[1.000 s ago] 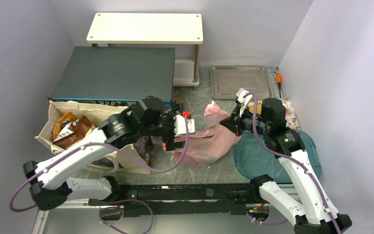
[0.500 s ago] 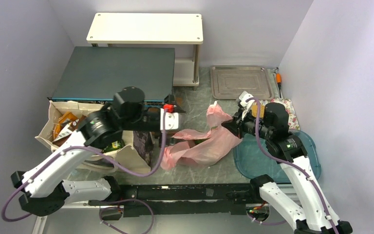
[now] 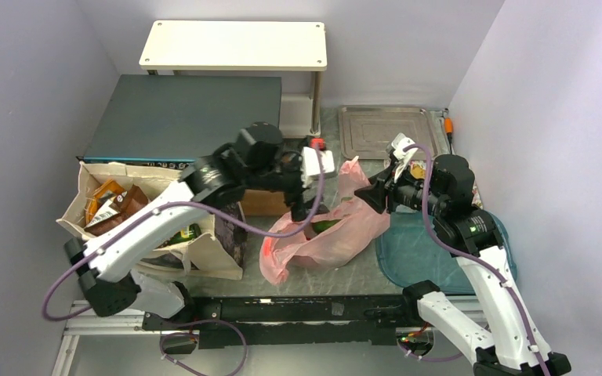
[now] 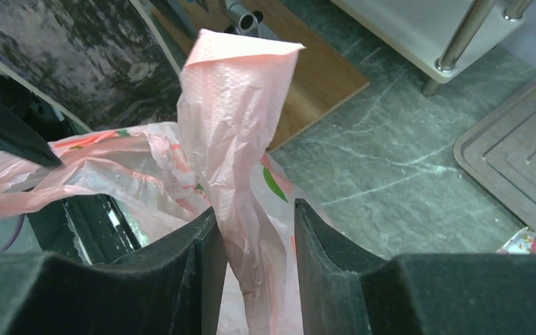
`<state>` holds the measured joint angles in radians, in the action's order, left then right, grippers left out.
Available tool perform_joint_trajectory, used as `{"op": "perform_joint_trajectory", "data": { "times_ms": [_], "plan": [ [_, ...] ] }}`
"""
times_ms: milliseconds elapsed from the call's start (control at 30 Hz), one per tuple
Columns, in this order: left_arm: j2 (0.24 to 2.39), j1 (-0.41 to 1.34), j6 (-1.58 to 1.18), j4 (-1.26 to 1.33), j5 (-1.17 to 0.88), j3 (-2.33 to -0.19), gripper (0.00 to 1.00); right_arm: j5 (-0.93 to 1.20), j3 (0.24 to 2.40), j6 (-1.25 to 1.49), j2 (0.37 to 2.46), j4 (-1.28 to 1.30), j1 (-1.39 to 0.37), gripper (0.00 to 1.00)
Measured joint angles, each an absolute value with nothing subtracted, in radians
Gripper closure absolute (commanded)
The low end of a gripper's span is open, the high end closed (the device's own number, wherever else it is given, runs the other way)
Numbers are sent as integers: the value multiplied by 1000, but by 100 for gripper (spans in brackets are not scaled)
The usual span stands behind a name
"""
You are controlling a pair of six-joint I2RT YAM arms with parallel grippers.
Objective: Untie the knot of the grocery bags and take out the mixed food
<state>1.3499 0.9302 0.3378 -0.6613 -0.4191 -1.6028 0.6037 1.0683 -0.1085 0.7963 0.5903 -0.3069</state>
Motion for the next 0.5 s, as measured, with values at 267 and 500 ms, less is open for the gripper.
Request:
{"op": "perform_joint_trajectory", "data": {
  "times_ms": [267, 500],
  "plan": [
    [1495, 1023, 253, -565, -335, -1564, 18, 571, 1073, -139, 773, 721, -307, 24],
    [1553, 1002, 179, -516, -289, -1565, 95, 483, 1073, -192, 772, 854, -307, 66]
  ]
}}
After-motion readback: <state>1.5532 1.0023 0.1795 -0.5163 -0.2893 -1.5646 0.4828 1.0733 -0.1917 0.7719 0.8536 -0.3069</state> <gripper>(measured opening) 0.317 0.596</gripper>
